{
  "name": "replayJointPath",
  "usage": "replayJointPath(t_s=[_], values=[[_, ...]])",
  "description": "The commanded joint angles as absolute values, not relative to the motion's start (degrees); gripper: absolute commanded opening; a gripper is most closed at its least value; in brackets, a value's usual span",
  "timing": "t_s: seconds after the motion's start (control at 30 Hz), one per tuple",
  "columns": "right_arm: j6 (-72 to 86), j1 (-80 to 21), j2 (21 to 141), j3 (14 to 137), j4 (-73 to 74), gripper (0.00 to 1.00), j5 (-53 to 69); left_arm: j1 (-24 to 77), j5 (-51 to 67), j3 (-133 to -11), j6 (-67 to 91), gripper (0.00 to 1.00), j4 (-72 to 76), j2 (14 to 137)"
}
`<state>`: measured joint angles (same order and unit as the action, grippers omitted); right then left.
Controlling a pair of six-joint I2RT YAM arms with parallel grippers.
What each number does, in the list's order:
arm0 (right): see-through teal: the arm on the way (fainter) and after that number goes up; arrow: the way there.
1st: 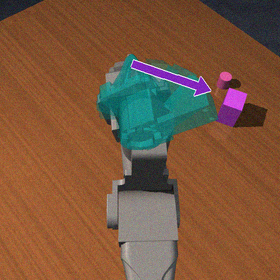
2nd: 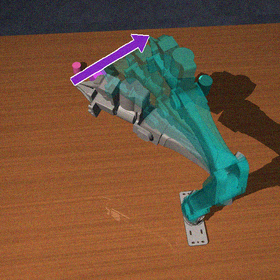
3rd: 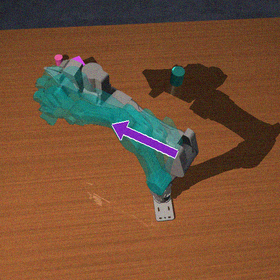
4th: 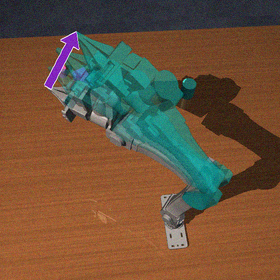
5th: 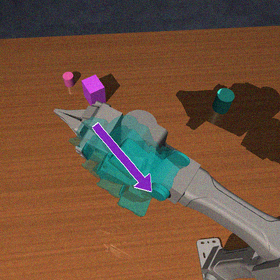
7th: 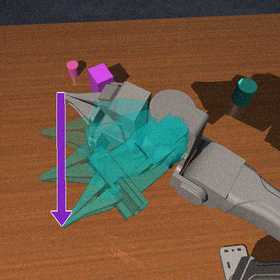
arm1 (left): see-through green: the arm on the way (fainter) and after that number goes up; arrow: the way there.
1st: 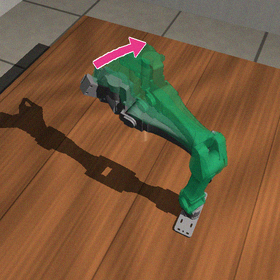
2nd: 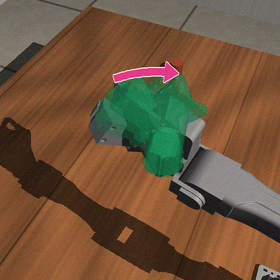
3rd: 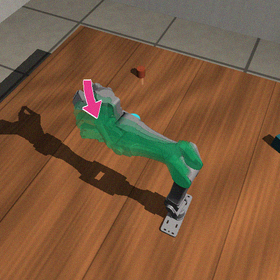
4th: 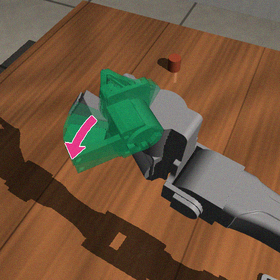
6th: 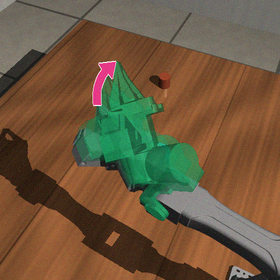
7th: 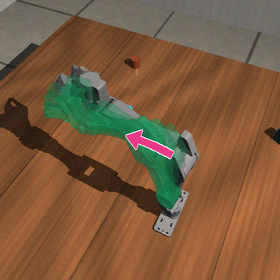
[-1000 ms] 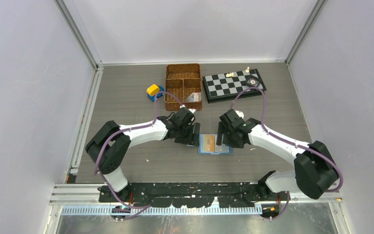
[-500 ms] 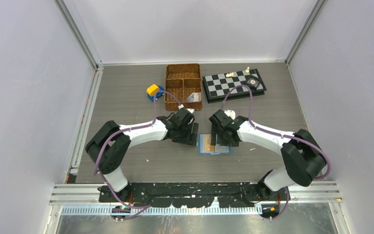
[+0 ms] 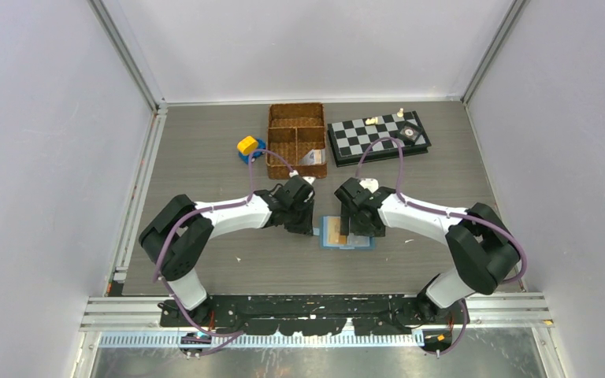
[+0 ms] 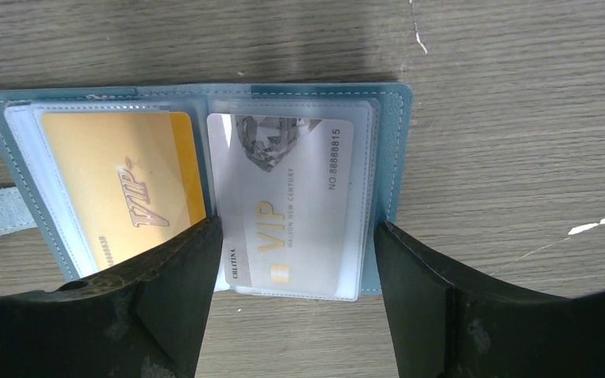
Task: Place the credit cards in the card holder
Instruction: Insert the credit card into the card holder.
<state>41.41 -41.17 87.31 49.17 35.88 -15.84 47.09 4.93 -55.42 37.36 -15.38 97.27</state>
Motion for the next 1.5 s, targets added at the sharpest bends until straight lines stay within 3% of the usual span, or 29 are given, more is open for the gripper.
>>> replayJointPath(t_s=[0.0,0.1,0.53,0.77,1.0,1.27,1.47], values=[[42.96,-41.70,88.17,51.65,36.86,0.76,-19.15,47.01,5.34,-55.11,37.71,0.09,-12.75,97.58],[43.29,-41.80,88.87,52.01,38.36,0.76,-20.82,47.02,4.96,-54.97,37.79,0.00,-12.74,97.49],[44.46,-42.07,87.15,51.88,43.39,0.75,-26.18,46.93,3.12,-54.51,37.92,0.00,-13.64,96.61],[43.47,-41.97,83.54,51.81,41.22,0.75,-20.91,46.93,4.49,-54.00,37.91,0.00,-12.48,95.51],[41.69,-39.29,76.29,49.77,37.63,0.76,-12.68,46.85,7.25,-53.61,38.12,0.29,-10.15,92.96],[39.53,-31.06,71.94,42.84,30.23,0.62,1.99,46.85,9.47,-54.82,37.98,0.58,-7.99,93.43],[38.52,-27.59,70.82,40.31,27.91,0.54,7.16,46.86,10.10,-56.35,37.84,0.60,-8.24,96.62]])
